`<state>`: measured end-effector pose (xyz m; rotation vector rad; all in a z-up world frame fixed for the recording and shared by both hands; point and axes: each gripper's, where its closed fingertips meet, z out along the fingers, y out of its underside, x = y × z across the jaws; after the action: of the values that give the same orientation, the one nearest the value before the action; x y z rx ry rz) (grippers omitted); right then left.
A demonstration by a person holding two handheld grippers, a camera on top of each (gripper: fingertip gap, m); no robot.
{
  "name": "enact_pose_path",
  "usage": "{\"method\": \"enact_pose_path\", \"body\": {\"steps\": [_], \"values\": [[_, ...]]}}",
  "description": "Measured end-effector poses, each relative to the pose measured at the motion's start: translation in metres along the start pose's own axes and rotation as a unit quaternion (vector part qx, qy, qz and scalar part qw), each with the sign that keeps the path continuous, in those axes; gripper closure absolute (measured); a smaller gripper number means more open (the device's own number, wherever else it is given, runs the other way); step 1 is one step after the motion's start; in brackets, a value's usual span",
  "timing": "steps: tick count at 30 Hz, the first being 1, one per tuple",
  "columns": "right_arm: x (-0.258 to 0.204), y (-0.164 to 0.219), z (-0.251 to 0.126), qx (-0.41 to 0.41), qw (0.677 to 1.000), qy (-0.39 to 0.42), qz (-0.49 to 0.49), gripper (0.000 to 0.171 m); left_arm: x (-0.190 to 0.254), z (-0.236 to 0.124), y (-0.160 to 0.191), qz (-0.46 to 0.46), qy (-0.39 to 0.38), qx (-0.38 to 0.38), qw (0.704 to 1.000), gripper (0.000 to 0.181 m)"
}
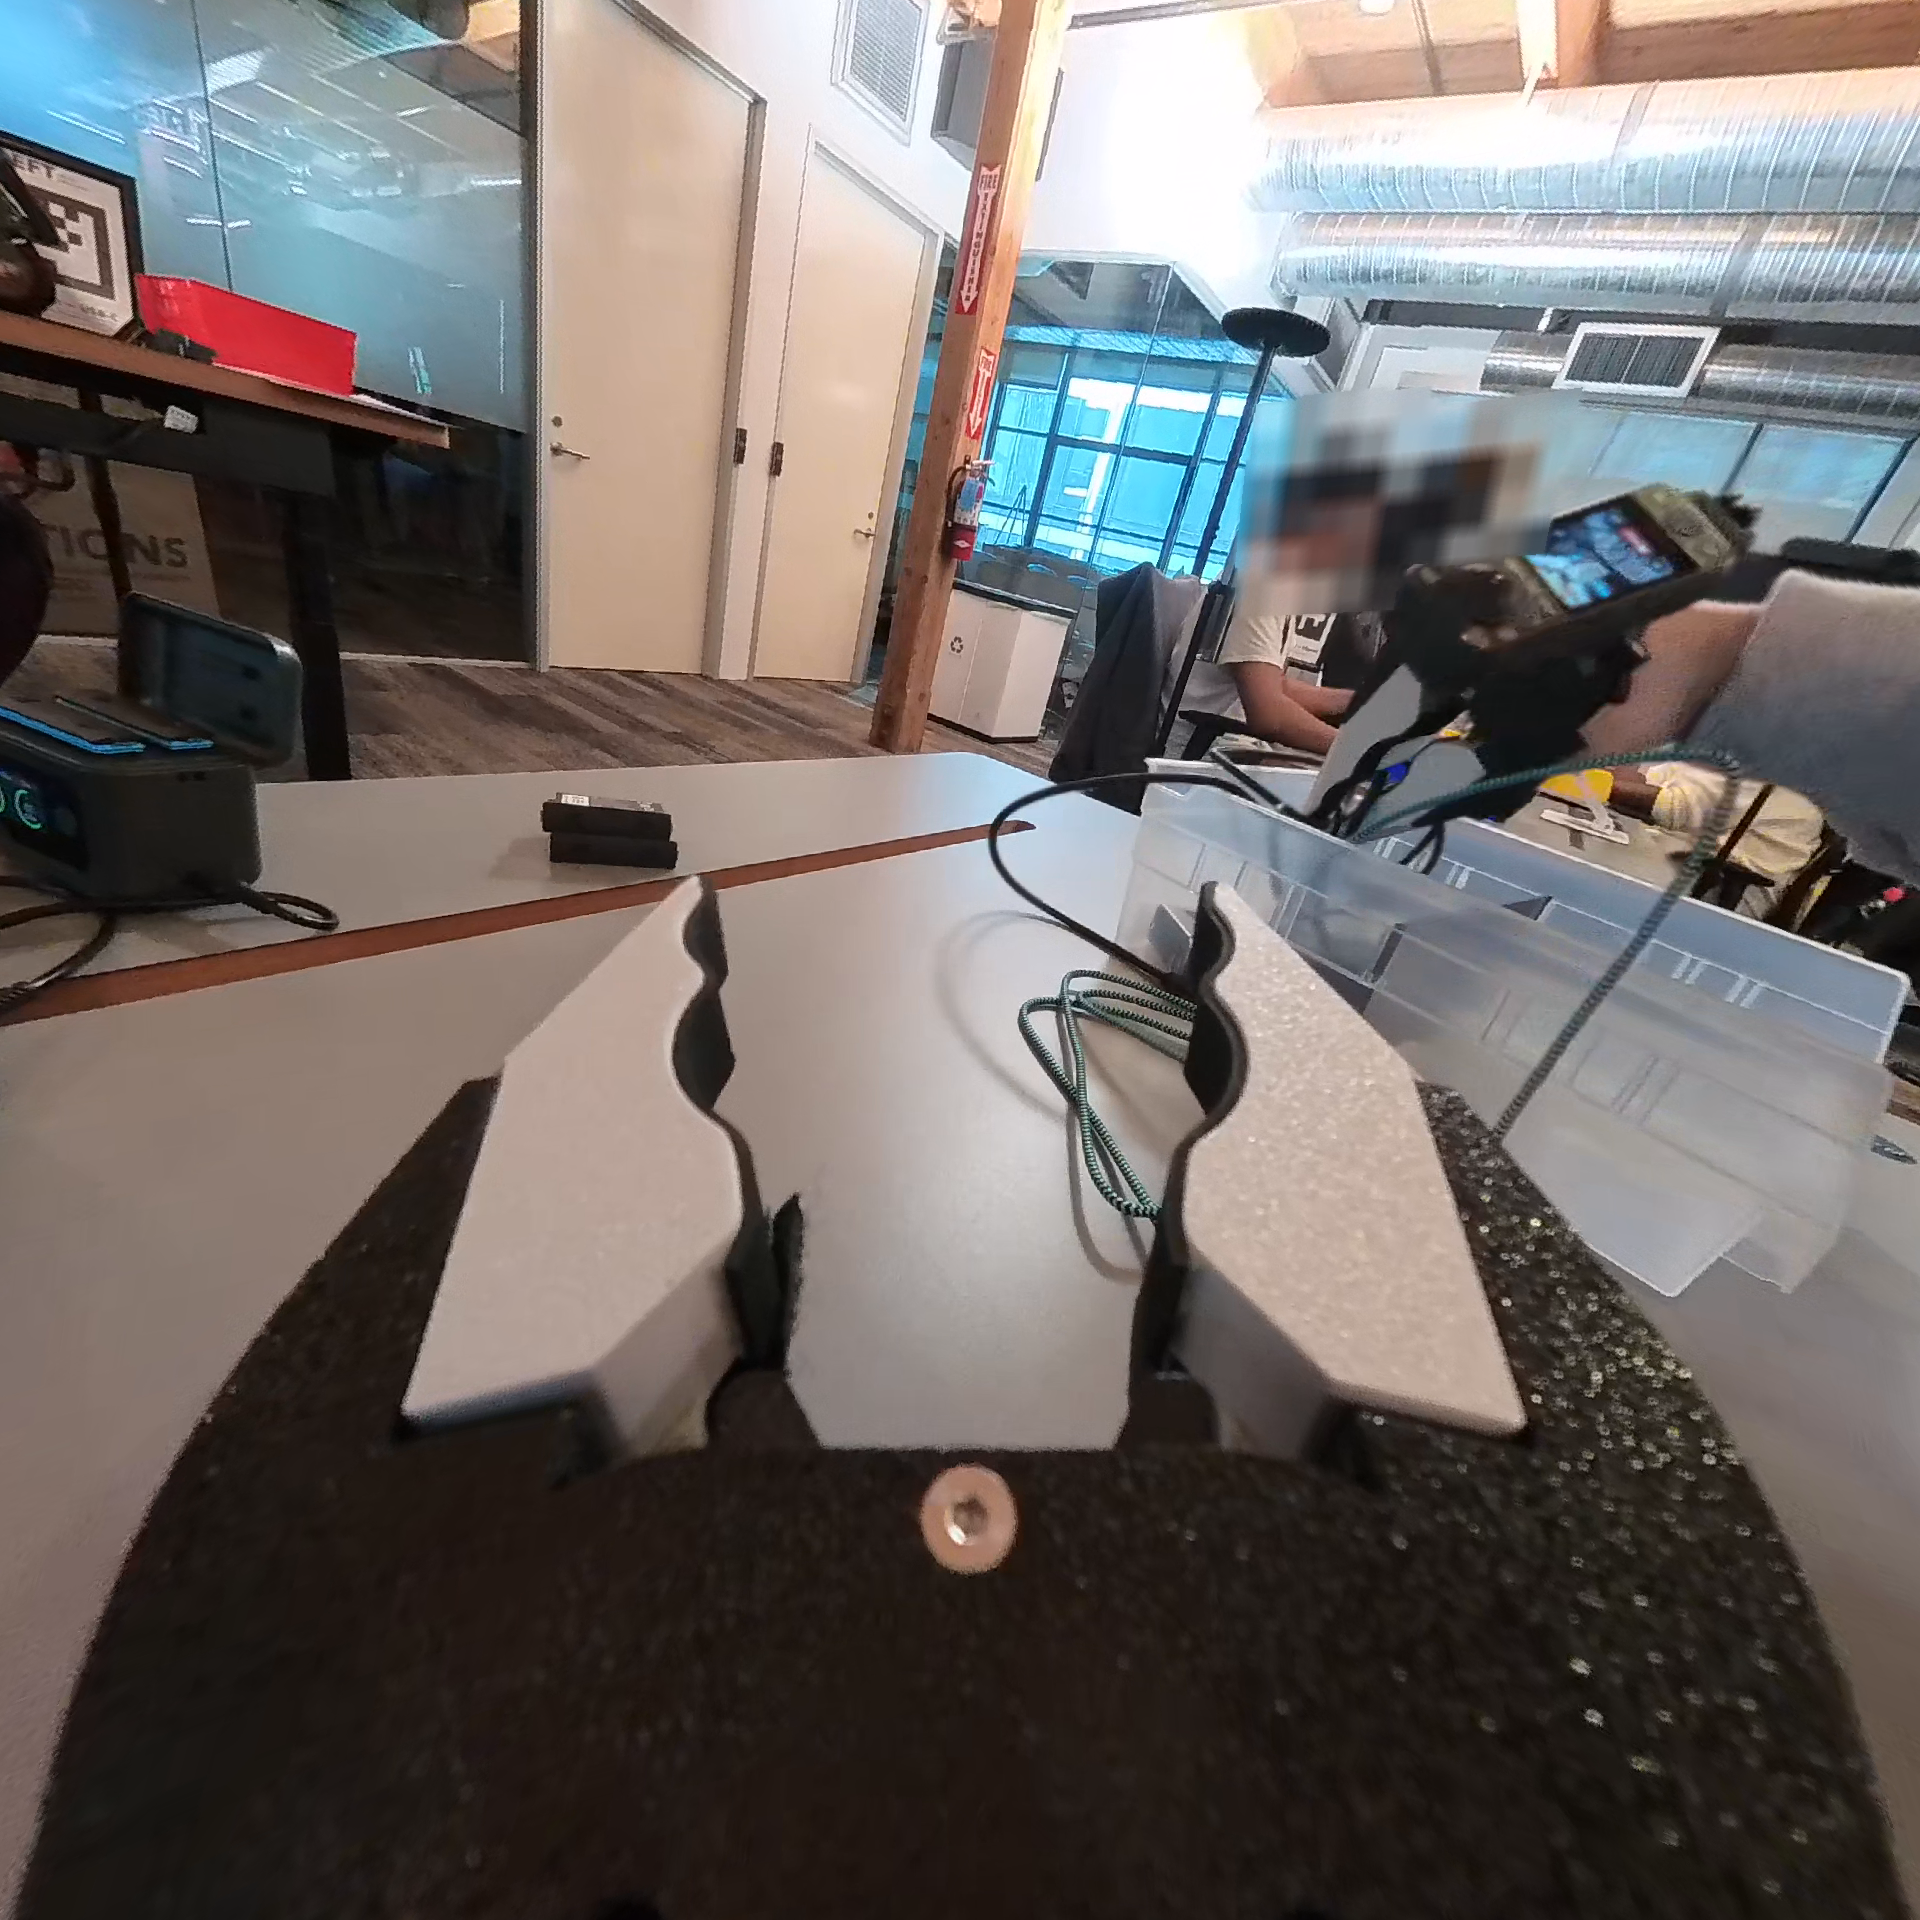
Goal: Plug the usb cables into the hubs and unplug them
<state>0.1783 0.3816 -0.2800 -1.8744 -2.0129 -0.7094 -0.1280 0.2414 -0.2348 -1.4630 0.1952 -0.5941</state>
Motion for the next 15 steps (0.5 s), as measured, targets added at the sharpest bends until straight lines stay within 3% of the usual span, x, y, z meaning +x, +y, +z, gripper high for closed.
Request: {"method": "enact_pose_path", "body": {"steps": [8, 12, 15], "values": [[-0.001, 0.007, 0.002, -0.018, 0.987, -0.119, 0.109, 0.16, 0.002, 0.001, 0.001, 0.003, 0.004, -0.004, 1.0, 0.095], [0.013, 0.018, -0.038, -0.058, 0.972, -0.14, 0.177, 0.109, 0.001, 0.0, 0.0, -0.005, 0.003, 0.0, 1.0, 0.095], [0.017, 0.019, -0.081, -0.067, 0.968, -0.147, 0.19, 0.101, -0.002, -0.001, -0.001, -0.017, 0.001, 0.007, 1.0, 0.095]]}}
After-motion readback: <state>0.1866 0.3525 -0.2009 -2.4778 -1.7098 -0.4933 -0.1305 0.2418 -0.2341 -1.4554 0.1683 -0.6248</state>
